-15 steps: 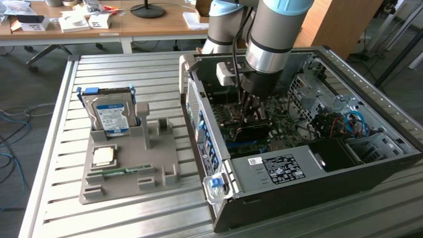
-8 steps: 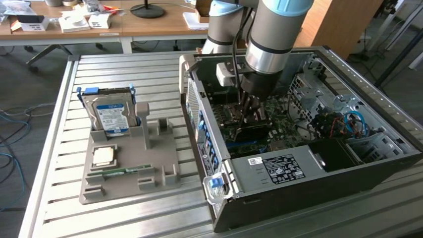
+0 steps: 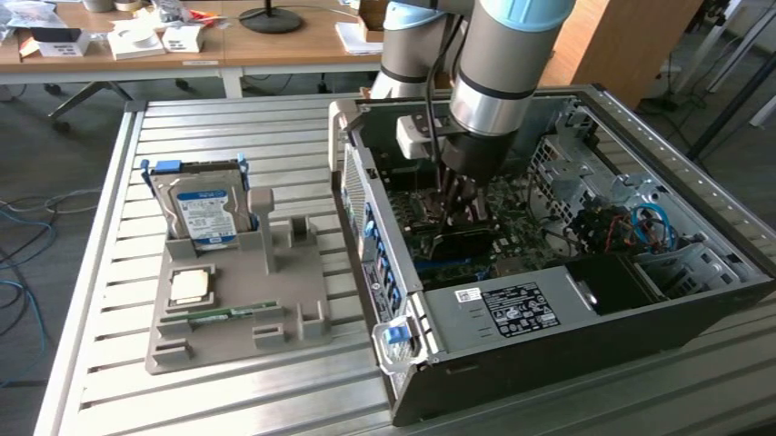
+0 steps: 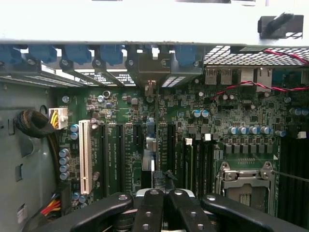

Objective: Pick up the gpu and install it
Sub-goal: 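Press down on the gpu until it lock into place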

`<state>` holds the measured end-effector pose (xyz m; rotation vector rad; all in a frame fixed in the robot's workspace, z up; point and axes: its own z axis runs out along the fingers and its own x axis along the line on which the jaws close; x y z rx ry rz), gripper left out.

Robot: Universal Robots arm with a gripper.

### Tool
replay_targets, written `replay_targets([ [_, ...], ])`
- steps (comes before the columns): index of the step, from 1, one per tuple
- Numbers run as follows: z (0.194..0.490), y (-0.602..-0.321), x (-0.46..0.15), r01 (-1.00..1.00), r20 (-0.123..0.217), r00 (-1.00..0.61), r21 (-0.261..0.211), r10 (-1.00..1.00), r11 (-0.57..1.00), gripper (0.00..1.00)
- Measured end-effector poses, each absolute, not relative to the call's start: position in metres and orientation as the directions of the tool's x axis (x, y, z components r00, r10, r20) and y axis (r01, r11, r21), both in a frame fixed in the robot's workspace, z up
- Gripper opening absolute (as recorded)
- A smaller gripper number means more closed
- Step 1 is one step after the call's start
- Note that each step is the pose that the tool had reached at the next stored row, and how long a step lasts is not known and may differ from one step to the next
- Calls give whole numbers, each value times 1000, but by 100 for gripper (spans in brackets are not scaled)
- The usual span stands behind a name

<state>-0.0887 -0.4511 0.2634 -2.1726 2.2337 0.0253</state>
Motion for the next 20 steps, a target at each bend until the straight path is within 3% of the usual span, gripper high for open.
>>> replay_targets([
  [20,259,-451,-89,-1000,-28,-28,-5,-999,28,11],
])
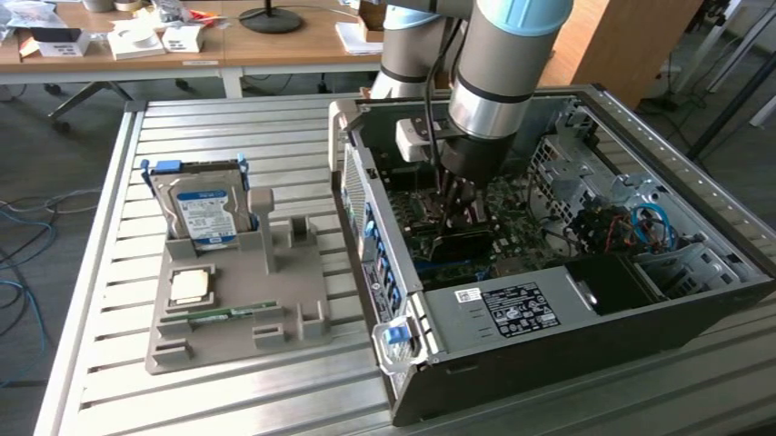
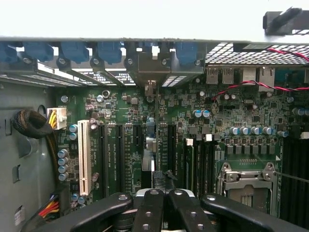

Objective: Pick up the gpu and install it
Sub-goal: 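Press down on the gpu until it lock into place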

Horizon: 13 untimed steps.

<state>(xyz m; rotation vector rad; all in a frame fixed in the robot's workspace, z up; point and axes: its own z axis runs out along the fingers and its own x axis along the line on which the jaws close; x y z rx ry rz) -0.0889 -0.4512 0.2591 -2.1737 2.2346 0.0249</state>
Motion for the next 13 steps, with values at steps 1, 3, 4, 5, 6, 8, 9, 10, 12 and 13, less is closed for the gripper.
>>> replay_targets([
  [1,259,-451,-89,-1000,-29,-28,-5,-999,28,11],
  [3,259,-451,-89,-1000,-29,-28,-5,-999,28,11],
  [4,259,-451,-89,-1000,-29,-28,-5,-999,28,11],
  [5,259,-451,-89,-1000,-29,-28,-5,-999,28,11],
  [6,259,-451,-89,-1000,-29,-28,-5,-999,28,11],
  [8,259,-451,-89,-1000,-29,-28,-5,-999,28,11],
  [9,259,-451,-89,-1000,-29,-28,-5,-999,28,11],
  [10,259,-451,-89,-1000,-29,-28,-5,-999,28,11],
  [12,259,-451,-89,-1000,-29,-28,-5,-999,28,11],
  [13,259,-451,-89,-1000,-29,-28,-5,-999,28,11],
])
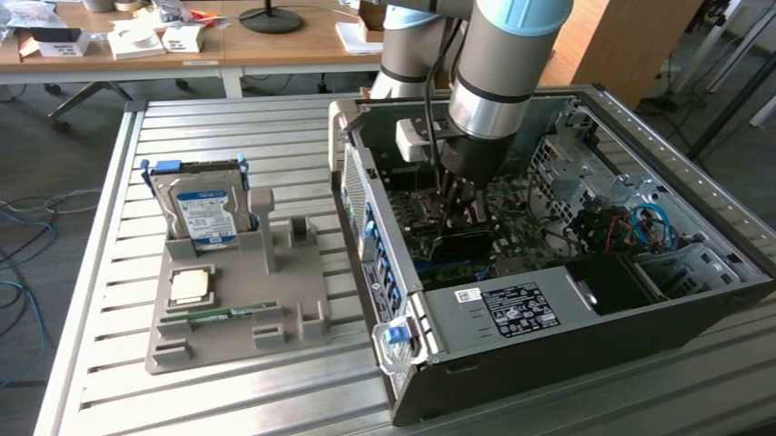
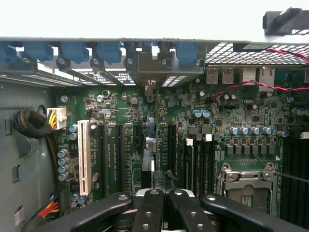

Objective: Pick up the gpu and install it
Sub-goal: 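Press down on the gpu until it lock into place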

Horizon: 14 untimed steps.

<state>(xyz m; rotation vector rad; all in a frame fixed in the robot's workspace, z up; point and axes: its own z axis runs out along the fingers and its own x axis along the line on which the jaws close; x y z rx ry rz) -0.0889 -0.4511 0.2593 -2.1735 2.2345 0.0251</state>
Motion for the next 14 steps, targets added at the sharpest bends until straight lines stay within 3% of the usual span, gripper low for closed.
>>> replay_targets([
  [14,292,-451,-89,-1000,-29,-28,-6,-999,28,11],
])
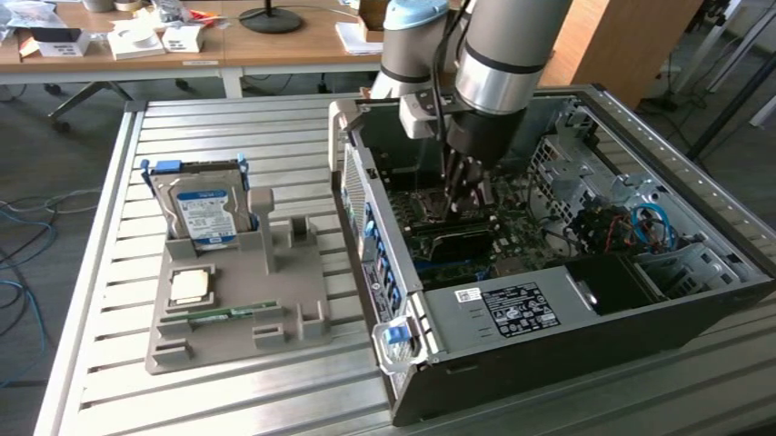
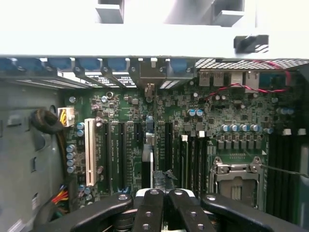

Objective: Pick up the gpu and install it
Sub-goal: 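Press down on the gpu until it lock into place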

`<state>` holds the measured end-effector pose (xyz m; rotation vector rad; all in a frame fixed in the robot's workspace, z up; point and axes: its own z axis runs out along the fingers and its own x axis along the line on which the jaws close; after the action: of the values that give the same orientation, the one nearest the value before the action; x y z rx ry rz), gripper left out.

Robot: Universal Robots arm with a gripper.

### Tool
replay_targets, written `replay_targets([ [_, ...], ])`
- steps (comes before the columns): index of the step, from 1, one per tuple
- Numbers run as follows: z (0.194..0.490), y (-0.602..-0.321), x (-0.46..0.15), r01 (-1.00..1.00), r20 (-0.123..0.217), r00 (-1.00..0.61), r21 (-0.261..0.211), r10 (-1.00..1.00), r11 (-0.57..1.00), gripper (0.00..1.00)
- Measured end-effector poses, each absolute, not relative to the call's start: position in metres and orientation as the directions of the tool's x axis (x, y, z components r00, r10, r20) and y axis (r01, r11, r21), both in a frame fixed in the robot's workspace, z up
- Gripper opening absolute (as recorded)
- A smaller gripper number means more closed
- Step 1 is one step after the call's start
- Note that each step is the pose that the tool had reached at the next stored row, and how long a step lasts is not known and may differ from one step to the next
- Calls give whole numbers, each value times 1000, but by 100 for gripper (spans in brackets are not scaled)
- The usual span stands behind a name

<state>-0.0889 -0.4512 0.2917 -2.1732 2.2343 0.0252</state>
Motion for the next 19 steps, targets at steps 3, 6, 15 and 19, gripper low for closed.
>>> replay_targets([
  [3,302,-451,-89,-1000,-29,-28,-6,-999,28,11],
  [6,313,-451,-89,-1000,-29,-28,-5,-999,28,11],
  [15,346,-451,-89,-1000,-29,-28,-6,-999,28,11],
  [19,357,-451,-89,-1000,-29,-28,-6,-999,28,11],
])
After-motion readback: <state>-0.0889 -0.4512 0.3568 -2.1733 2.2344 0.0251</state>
